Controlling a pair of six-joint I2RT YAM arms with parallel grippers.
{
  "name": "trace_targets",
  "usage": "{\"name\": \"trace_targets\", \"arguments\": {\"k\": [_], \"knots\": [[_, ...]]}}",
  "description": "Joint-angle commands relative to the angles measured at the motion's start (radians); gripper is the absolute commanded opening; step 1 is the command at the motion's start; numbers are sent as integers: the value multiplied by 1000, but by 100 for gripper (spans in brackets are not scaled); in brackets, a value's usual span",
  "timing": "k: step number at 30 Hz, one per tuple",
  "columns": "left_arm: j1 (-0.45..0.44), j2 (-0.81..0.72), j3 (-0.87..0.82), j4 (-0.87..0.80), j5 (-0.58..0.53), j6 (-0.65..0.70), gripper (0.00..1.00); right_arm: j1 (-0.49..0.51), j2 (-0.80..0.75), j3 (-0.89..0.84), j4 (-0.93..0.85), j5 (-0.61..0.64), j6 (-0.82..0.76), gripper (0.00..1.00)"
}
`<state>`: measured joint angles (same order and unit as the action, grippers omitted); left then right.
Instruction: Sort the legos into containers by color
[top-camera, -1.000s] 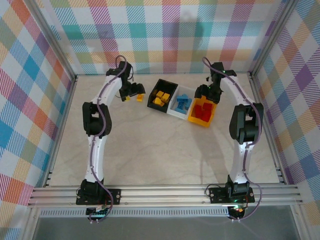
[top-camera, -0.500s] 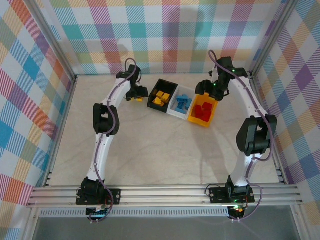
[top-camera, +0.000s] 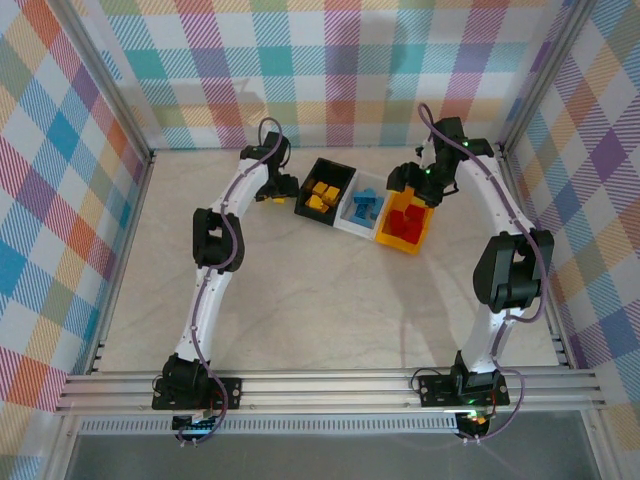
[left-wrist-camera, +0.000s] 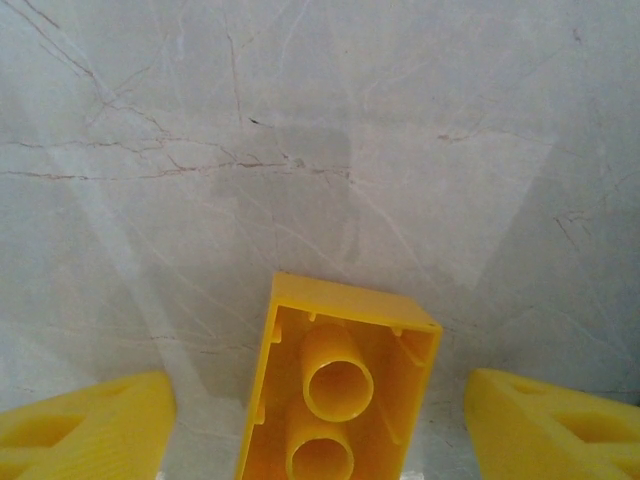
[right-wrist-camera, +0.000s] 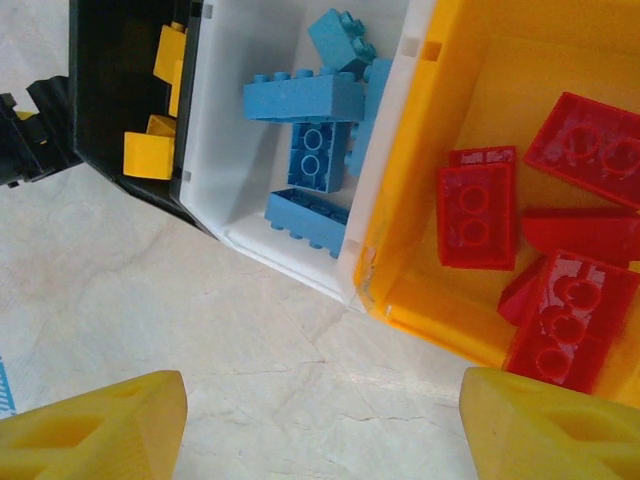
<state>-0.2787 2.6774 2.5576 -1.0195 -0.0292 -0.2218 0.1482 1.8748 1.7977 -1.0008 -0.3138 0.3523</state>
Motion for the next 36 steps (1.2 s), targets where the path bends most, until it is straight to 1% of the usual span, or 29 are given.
{"name": "trace_targets", "arguments": {"k": [1, 5, 8, 10, 12, 14, 19, 20, 22, 26, 29, 36], "knots": [[-4, 55, 21, -2, -14, 13, 77, 12, -3, 14, 18, -44, 28, 73], [-5, 59, 21, -2, -11, 13, 76, 16, 2, 18, 25, -48, 34, 73], [-5, 58, 21, -3, -9, 14, 72, 19, 4, 16, 27, -50, 37, 72], [-4, 59, 21, -2, -7, 13, 66, 23, 5, 13, 28, -50, 40, 72], [-4, 59, 21, -1, -3, 13, 57, 26, 1, 6, 31, -47, 40, 72], [-3, 58, 21, -2, -2, 12, 50, 28, -1, -2, 36, -46, 42, 72], [1, 56, 21, -6, 1, 10, 40, 33, -5, -6, 41, -48, 44, 72], [1, 55, 21, -7, 3, 10, 36, 33, -4, -6, 42, -48, 43, 72], [3, 51, 19, -10, 6, 9, 32, 37, -2, -5, 44, -50, 45, 72], [6, 29, 5, -19, 13, 3, 29, 49, -2, -2, 52, -50, 48, 72], [6, -14, -43, -10, 24, -6, 28, 62, 0, 1, 57, -49, 53, 72], [6, -202, -295, 64, 78, -36, 26, 109, -12, -6, 60, -45, 69, 73]]}}
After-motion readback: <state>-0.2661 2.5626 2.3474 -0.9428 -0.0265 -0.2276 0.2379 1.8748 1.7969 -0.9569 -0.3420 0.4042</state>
